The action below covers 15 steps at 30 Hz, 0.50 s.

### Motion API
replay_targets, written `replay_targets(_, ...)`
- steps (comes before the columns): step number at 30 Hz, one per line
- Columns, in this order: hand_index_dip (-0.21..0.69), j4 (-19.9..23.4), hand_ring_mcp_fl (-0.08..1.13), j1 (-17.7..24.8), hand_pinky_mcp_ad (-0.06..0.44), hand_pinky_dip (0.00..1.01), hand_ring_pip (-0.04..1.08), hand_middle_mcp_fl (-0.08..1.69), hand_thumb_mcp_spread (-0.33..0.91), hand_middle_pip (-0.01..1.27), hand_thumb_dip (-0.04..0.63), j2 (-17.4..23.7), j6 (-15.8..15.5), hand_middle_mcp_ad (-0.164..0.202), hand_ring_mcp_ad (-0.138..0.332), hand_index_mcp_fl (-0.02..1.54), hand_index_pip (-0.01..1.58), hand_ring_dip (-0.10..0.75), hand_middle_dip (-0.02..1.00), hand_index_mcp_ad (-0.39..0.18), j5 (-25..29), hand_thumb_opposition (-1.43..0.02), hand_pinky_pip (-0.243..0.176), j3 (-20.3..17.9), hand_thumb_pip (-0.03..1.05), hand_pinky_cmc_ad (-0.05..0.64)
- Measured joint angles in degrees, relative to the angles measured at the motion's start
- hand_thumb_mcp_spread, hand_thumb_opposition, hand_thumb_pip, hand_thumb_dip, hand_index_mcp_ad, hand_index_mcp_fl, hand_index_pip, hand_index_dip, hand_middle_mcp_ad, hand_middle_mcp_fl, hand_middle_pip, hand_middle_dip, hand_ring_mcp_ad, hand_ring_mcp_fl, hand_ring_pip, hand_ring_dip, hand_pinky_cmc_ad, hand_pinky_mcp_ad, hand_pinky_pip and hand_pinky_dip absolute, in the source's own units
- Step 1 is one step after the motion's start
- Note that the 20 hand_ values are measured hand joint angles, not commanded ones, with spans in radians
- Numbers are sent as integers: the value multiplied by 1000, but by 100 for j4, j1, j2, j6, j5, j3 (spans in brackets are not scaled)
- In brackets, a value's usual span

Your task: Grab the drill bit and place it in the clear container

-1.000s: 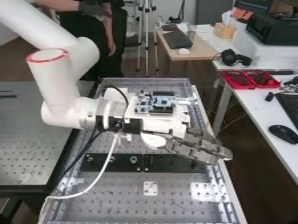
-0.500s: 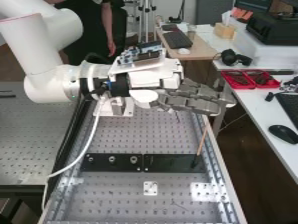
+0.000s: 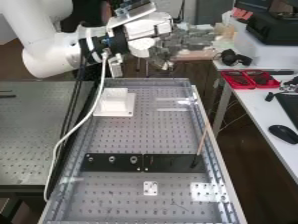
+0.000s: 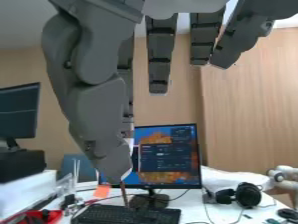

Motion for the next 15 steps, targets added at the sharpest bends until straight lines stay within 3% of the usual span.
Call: replay_targets(15, 171, -53, 79, 457, 152, 187, 87, 382, 644, 138, 209, -83, 424, 51, 208, 997, 894, 38, 206, -187, -473, -1051, -75, 103, 461, 346)
